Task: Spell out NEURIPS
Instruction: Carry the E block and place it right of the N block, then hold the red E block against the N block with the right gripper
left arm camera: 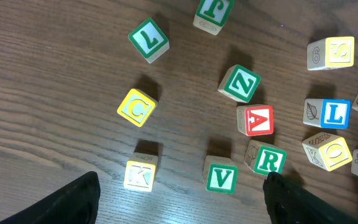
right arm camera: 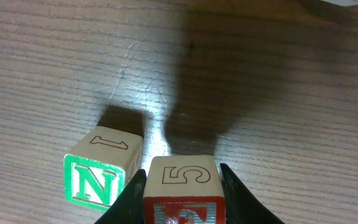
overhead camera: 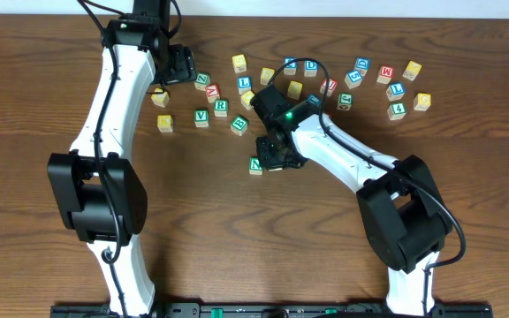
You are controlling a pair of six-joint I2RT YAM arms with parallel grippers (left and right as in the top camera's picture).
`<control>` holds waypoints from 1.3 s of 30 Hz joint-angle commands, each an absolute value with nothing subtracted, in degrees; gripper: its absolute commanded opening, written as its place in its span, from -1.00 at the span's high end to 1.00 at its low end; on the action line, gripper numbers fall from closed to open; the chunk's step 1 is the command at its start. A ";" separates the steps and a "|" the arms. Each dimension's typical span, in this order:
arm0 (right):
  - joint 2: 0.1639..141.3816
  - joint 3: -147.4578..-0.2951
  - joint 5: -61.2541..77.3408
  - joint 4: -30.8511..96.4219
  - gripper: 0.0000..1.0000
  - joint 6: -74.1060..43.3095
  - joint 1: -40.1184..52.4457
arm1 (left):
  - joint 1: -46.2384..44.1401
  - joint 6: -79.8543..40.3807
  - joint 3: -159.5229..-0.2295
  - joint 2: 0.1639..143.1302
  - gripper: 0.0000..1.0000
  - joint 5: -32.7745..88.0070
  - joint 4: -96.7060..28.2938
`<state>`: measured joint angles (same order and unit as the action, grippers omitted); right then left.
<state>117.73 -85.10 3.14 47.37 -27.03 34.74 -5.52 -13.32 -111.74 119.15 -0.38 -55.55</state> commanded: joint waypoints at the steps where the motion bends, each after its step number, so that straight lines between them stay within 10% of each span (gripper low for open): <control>1: 118.04 -84.66 2.24 47.57 0.60 -28.29 35.33 | -5.54 -13.67 -111.11 119.83 -0.66 -1.32 -55.86; 39: 120.05 -84.66 1.65 48.64 0.41 -29.32 36.16 | -5.54 -13.65 -111.11 119.83 -0.66 -1.32 -56.38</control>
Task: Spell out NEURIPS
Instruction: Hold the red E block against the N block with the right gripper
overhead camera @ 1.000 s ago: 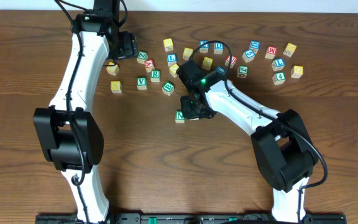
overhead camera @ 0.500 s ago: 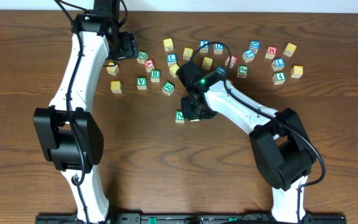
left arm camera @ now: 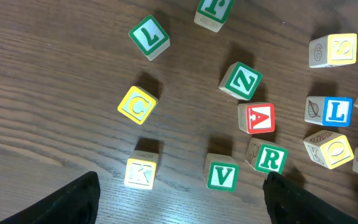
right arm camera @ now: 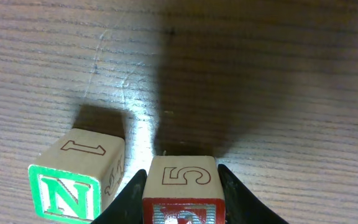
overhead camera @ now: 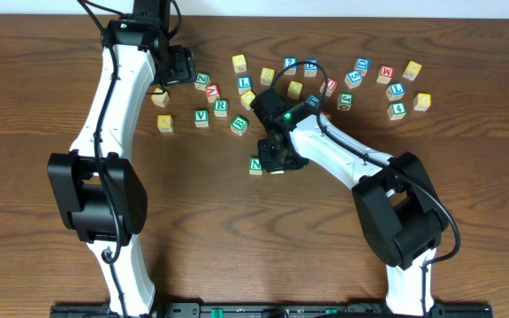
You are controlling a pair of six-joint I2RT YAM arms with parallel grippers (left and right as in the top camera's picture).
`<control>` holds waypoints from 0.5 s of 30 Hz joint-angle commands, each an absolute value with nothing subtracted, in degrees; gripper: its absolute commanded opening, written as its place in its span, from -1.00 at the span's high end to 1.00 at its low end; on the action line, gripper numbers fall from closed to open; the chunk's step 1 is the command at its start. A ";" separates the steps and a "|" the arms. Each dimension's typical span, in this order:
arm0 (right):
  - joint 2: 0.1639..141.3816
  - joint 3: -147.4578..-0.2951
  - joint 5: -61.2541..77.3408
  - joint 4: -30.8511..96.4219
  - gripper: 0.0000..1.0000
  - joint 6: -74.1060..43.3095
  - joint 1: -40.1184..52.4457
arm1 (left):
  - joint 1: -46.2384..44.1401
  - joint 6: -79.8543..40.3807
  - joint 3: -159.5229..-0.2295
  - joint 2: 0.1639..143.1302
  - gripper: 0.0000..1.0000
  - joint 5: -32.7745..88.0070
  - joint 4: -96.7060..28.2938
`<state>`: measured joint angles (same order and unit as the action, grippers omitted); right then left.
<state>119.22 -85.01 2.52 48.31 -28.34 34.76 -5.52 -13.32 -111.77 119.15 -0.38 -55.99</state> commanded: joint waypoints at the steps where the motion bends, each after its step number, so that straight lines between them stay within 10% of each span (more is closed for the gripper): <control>1: 120.05 -84.66 1.65 48.64 0.41 -29.32 36.16 | -5.54 -13.65 -111.11 119.83 -0.66 -1.32 -56.42; 15: 120.05 -84.66 1.67 48.60 0.33 -29.36 36.16 | -5.54 -13.65 -111.11 119.83 -0.66 -1.32 -56.60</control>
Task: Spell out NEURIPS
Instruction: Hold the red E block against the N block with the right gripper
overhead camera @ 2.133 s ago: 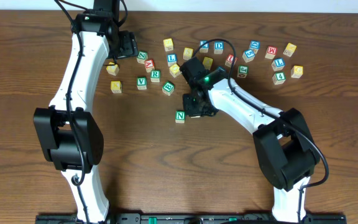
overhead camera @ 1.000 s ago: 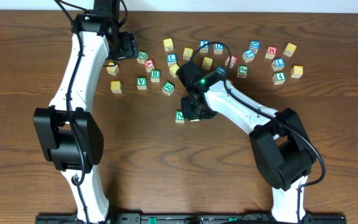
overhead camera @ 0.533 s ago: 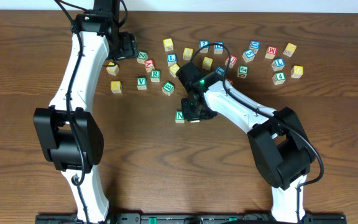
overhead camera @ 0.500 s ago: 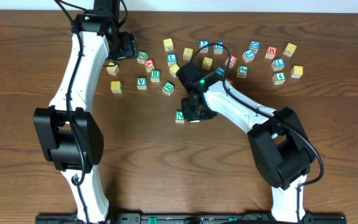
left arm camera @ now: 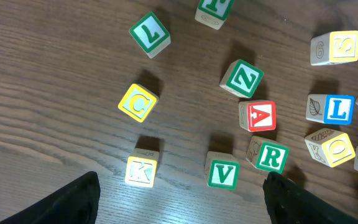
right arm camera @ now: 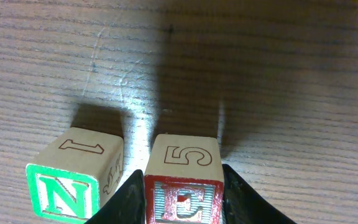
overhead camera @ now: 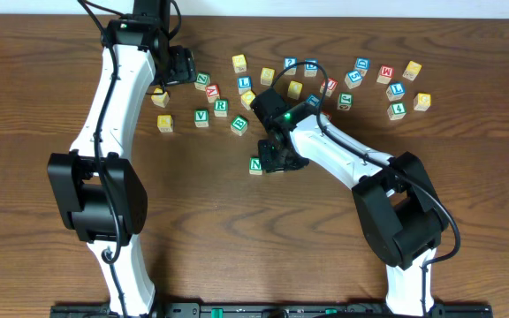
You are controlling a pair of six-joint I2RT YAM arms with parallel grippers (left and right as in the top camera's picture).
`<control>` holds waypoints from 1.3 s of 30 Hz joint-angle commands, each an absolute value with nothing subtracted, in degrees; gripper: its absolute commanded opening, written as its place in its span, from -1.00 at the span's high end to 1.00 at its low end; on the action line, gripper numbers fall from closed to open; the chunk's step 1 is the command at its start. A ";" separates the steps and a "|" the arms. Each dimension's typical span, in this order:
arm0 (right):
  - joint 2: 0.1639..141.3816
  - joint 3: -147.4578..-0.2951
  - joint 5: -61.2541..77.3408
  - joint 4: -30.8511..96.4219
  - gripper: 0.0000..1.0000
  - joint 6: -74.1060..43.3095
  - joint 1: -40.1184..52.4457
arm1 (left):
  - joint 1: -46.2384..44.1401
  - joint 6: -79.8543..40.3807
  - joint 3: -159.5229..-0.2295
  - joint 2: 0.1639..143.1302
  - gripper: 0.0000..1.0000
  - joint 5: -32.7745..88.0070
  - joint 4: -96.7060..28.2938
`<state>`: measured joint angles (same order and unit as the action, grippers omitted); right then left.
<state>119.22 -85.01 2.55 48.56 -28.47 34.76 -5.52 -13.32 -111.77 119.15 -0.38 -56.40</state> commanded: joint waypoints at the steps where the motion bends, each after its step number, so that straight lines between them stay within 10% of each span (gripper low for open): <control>1: 120.05 -84.66 1.67 48.60 0.33 -29.36 36.14 | -5.54 -13.65 -111.11 119.83 -0.66 -1.32 -56.60; 39: 120.03 -85.52 2.83 49.17 0.37 -29.30 35.92 | -5.54 -13.65 -111.11 119.83 -0.66 -1.32 -56.58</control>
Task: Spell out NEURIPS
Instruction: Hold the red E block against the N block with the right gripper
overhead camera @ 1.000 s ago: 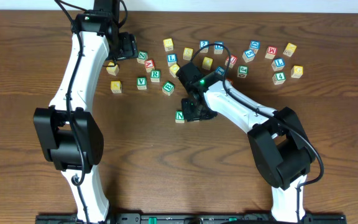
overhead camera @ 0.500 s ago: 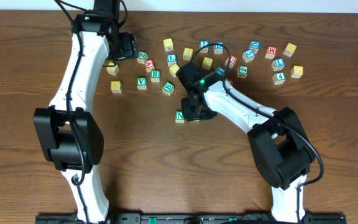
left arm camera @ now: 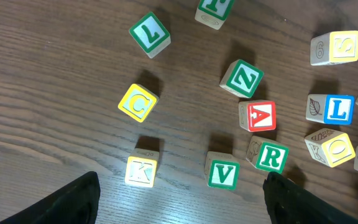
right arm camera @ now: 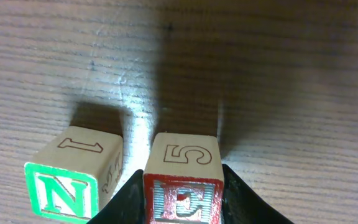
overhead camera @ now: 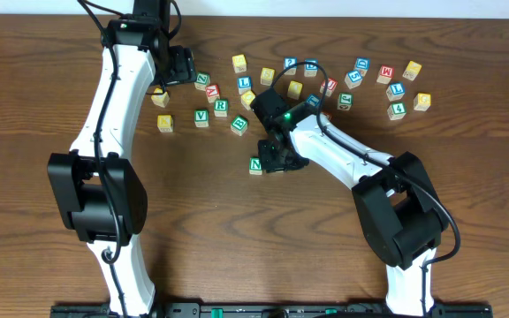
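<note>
The green N block (right arm camera: 73,180) stands on the table, and the overhead view shows it too (overhead camera: 255,164). Right beside it is the red E block (right arm camera: 182,158), a 5 on its top face, with my right gripper (right arm camera: 183,193) shut on it; the overhead view hides E under that gripper (overhead camera: 277,157). My left gripper (left arm camera: 179,208) hangs open over the back-left blocks, nothing between its fingers. Under it lie a green R (left arm camera: 270,157) and a yellow S (left arm camera: 339,48).
Around the left gripper lie loose blocks: V (left arm camera: 222,175), K (left arm camera: 140,171), C (left arm camera: 137,103), Z (left arm camera: 245,79), a red A (left arm camera: 260,116) and a blue L (left arm camera: 336,109). Several more blocks sit at the back right (overhead camera: 387,84).
My right gripper first held the red E block close against the N block's right side. Then a wider gap showed between them. By 1.3 s ago the E block sat lower beside N, more of its red face showing, and it stays there. The left gripper stayed open.
</note>
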You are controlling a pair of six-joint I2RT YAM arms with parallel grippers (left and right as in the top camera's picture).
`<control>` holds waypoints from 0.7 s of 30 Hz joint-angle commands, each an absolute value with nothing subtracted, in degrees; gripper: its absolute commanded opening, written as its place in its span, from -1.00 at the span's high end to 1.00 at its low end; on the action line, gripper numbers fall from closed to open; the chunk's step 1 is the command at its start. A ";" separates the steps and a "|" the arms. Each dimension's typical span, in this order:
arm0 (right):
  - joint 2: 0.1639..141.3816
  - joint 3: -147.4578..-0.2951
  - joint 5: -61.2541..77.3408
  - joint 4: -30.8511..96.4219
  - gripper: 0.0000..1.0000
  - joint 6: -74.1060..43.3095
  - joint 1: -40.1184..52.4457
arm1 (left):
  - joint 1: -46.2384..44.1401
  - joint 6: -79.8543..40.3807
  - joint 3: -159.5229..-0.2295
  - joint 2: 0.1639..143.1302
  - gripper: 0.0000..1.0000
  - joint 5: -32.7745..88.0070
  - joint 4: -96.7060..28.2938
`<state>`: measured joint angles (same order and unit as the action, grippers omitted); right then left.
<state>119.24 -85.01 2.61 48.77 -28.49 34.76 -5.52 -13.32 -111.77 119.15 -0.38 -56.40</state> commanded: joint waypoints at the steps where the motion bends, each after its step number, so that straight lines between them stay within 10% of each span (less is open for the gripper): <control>1: 120.03 -85.56 3.07 49.25 0.38 -29.28 35.92 | -5.54 -13.65 -111.11 119.83 -0.66 -1.32 -56.62; 21: 120.01 -86.59 6.46 52.38 0.44 -28.45 35.92 | -5.54 -13.65 -111.11 119.83 -0.66 -1.32 -56.77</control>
<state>119.24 -85.12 5.43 51.86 -28.45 34.76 -5.52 -13.32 -111.74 119.15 -0.38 -56.55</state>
